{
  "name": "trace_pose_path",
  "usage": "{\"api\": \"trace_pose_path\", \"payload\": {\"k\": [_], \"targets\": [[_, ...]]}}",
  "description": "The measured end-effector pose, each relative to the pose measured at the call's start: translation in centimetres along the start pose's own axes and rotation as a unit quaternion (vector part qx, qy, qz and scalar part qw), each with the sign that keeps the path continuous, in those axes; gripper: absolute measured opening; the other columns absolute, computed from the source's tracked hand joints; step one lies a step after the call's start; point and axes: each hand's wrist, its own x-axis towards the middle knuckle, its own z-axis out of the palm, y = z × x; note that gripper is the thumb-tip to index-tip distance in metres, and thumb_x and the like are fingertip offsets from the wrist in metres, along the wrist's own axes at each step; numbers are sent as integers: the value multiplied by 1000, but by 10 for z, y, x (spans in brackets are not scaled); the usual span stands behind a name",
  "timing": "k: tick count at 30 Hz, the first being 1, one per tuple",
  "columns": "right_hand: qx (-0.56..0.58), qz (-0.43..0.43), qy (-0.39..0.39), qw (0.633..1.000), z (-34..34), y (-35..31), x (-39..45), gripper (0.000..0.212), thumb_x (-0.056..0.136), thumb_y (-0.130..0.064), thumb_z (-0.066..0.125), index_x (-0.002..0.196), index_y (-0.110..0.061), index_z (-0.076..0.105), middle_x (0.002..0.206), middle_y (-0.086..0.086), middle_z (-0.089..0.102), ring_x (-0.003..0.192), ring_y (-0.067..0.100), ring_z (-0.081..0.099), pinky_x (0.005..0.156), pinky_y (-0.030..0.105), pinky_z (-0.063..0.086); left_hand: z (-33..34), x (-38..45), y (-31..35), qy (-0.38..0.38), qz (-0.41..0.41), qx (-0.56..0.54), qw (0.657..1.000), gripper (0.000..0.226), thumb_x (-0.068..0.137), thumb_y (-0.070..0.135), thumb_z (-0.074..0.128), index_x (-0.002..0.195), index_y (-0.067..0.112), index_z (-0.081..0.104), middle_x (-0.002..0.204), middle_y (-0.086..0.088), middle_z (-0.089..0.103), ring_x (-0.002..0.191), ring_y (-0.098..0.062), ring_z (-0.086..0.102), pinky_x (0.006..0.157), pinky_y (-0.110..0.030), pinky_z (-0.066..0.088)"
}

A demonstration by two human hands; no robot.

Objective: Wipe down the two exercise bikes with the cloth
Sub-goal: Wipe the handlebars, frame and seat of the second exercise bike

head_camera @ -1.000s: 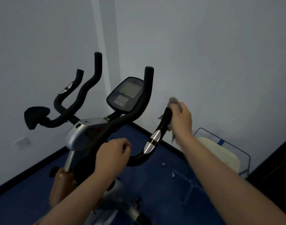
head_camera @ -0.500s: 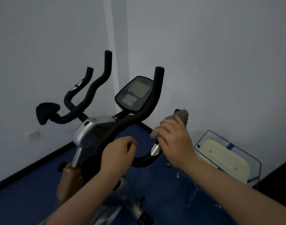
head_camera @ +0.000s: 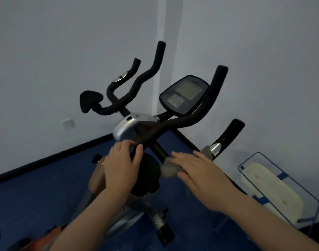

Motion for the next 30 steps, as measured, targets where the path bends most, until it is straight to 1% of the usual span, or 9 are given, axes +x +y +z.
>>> {"api": "trace_pose_path", "payload": {"k": [5,10,13,16,18,20,23,27,30], "targets": [[-29,76,-66,994,11,-12,56,47,106,-34,26,151,-23,26,150,-2,40,120,21,52,97,35,42,9,-6,-3,60,-10,-79,995,19,96,40,39,86,27,48,84,13,44,72,-12,51,65,-35,44],[-80,86,-103,988,13,-13,50,48,104,-39,27,146,-17,29,139,4,48,107,23,57,85,36,47,9,-11,-10,89,-24,-101,991,28,97,44,33,77,28,43,74,16,39,66,-8,45,60,-32,37],[-131,114,-120,977,12,-14,55,38,104,-39,28,128,-13,41,119,6,57,94,23,59,67,30,36,13,-10,-12,109,-30,-121,986,33,98,41,31,72,26,43,70,12,42,64,-7,45,58,-30,35],[-92,160,-129,974,16,-14,102,32,105,-26,26,122,-7,46,121,16,55,102,32,55,71,33,32,13,-10,-13,108,-40,-119,986,35,99,41,28,68,29,39,67,12,41,64,-6,46,58,-28,30],[-62,156,-75,983,22,-20,101,35,105,-32,25,123,-10,46,121,15,57,101,33,56,71,33,33,12,-12,-12,98,-57,-120,986,36,99,44,27,66,32,36,64,11,43,63,-6,47,57,-29,31],[-117,123,-17,985,30,-21,76,41,104,-36,28,138,-16,39,128,8,54,97,30,59,66,33,33,13,-13,-11,91,-71,-129,985,37,98,48,26,65,34,35,62,10,44,62,-6,48,55,-26,31],[-128,84,-19,988,30,-13,57,46,104,-37,31,147,-21,32,134,2,51,97,25,60,67,32,39,14,-11,-12,93,-73,-141,983,38,97,49,26,64,33,36,61,9,44,64,-3,50,53,-22,28],[-53,175,-13,983,29,-19,100,36,105,-31,28,121,-13,53,117,11,61,99,30,59,69,33,36,14,-12,-12,82,-74,-140,984,40,95,50,23,66,29,39,63,6,47,59,-9,49,54,-35,38],[-77,125,25,989,27,-28,73,36,104,-30,33,137,-21,44,130,4,52,97,28,59,69,34,44,10,-13,-10,77,-56,-127,987,38,96,43,27,67,23,44,66,5,46,61,-21,52,57,-40,42]]}}
